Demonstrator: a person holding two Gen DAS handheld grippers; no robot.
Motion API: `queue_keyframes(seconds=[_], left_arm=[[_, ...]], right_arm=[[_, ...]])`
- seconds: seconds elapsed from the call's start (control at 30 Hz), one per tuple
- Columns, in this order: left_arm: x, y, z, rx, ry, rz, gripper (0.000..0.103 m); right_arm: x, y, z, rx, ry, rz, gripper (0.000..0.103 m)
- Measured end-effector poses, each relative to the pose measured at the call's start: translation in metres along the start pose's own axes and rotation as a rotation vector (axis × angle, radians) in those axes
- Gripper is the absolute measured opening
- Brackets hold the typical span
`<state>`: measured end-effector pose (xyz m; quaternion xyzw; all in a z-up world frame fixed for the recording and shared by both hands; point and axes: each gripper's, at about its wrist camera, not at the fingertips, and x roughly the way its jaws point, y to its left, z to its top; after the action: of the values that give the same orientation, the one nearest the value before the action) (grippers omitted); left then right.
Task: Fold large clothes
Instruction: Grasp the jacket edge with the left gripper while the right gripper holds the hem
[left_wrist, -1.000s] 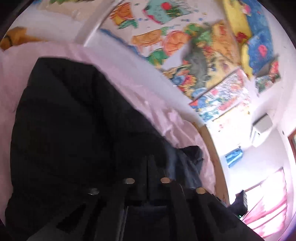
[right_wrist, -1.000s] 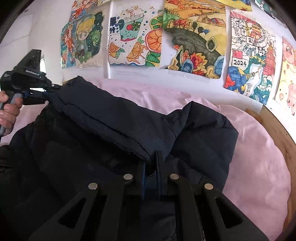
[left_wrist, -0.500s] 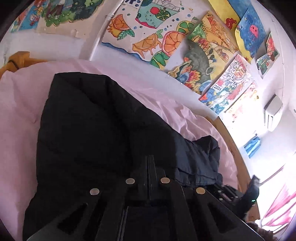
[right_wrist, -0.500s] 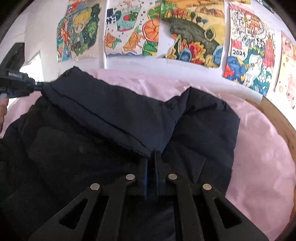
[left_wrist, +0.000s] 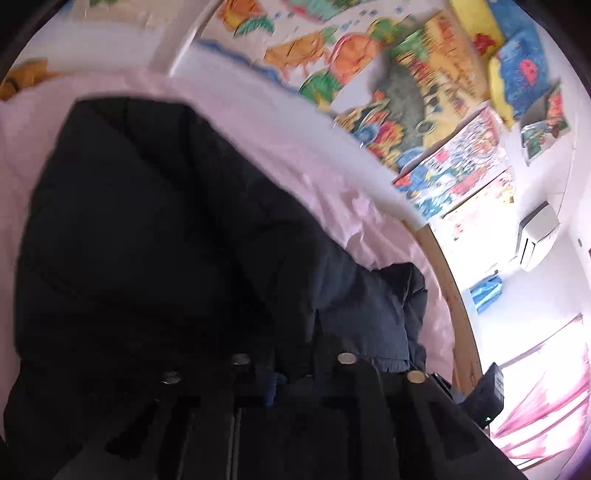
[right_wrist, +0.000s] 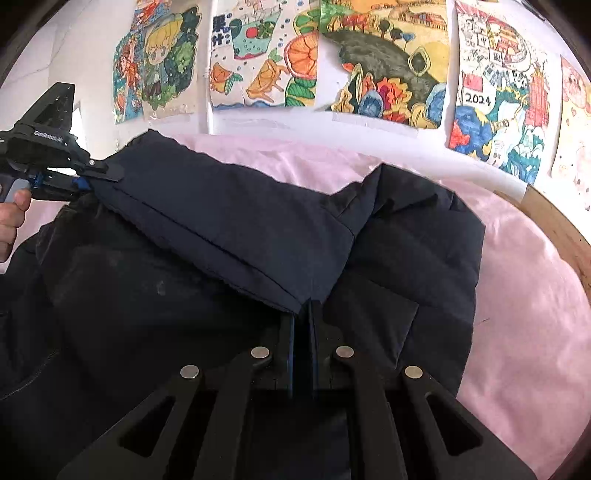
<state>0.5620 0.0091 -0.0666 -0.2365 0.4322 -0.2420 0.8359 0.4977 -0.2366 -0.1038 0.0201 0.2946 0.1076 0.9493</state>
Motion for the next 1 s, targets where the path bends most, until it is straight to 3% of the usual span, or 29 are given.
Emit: queue_keyframes(seconds=[0.07, 0.17, 0.23, 0.33, 0.43, 0.6, 0.7, 0.77, 0.9, 1.0], left_arm=[[-0.013, -0.019, -0.008, 0.047, -0.031, 0.035, 0.011], [-0.031, -0.048, -0.030, 0.199, -0.055, 0.099, 0.011], [-0.019, -0.044, -0.037, 0.232, -0.018, 0.158, 0.011], [0.016, -0.014, -0.035, 0.181, 0.051, 0.215, 0.012], [0.035, 0.010, -0.031, 0.142, 0.067, 0.201, 0.012], [0.027, 0.006, -0.030, 0.167, 0.056, 0.203, 0.014], [0.012, -0.012, -0.028, 0.185, 0.027, 0.257, 0.017], [-0.011, -0.030, -0.026, 0.217, -0.071, 0.310, 0.019], [-0.030, -0.068, -0.020, 0.334, -0.222, 0.327, 0.020], [-0.005, -0.086, -0.011, 0.449, -0.164, 0.373, 0.022]], right_arm=[[-0.014, 0.002, 0.005, -0.016, -0.040, -0.019, 0.006], [-0.039, -0.004, 0.009, 0.001, -0.086, -0.021, 0.005], [-0.043, -0.006, 0.004, -0.013, -0.070, -0.006, 0.005], [-0.024, 0.000, -0.005, -0.033, -0.001, 0.010, 0.005], [-0.015, 0.000, -0.006, -0.024, 0.018, 0.046, 0.005], [-0.048, -0.013, 0.004, 0.039, -0.118, 0.069, 0.009], [-0.057, -0.013, 0.029, 0.031, -0.180, 0.042, 0.009], [-0.044, -0.009, 0.052, 0.025, -0.141, 0.074, 0.010], [0.012, 0.010, 0.069, 0.004, -0.014, 0.108, 0.010], [0.036, 0.021, 0.053, 0.039, 0.037, 0.081, 0.010]])
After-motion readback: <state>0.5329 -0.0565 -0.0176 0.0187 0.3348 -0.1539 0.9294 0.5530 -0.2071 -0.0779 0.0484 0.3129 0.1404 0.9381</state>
